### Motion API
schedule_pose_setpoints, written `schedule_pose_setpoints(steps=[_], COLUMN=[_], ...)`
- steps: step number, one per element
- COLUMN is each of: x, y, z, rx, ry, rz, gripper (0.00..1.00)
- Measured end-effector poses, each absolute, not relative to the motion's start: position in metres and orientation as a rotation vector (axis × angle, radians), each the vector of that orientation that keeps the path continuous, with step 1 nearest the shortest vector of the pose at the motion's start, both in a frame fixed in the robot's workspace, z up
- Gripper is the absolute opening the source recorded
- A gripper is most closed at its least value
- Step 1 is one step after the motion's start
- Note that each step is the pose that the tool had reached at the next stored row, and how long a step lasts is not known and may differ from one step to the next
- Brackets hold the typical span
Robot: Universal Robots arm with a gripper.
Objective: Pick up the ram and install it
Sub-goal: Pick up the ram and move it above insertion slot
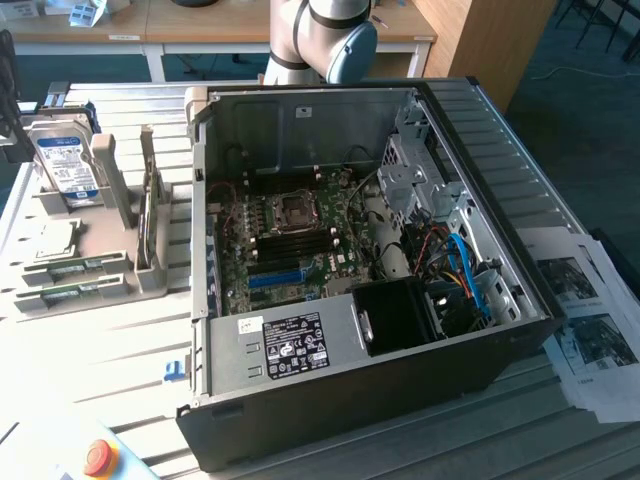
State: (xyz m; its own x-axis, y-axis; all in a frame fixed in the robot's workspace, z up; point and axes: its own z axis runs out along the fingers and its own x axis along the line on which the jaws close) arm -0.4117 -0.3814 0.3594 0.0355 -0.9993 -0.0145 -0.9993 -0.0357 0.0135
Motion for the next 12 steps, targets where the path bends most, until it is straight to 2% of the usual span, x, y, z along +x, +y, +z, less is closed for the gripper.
schedule_pose_setpoints(steps=[4, 5, 6, 7, 8, 9, 12], x=[-0.4117, -0.4117, -0.4117, -0.4118, -0.4117, -0.4117, -0.4117], y=[-0.3814, -0.3814, -0.3814, -0.3814, -0.3814, -0.3814, -0.3814], z=[0.3594, 0.3594, 0.3594, 0.3594, 0.3594, 0.3594, 0.3594], rx=[-2.26, -2.26, -2.26, -2.26, -2.26, -2.26, -2.26], ry=[2.181, 2.181, 2.181, 2.181, 2.181, 2.181, 2.181], rz=[0.031, 0.031, 0.031, 0.031, 0.031, 0.031, 0.031], gripper=[0.11, 0.16, 0.16, 0.23, 0.23, 0.29, 0.29])
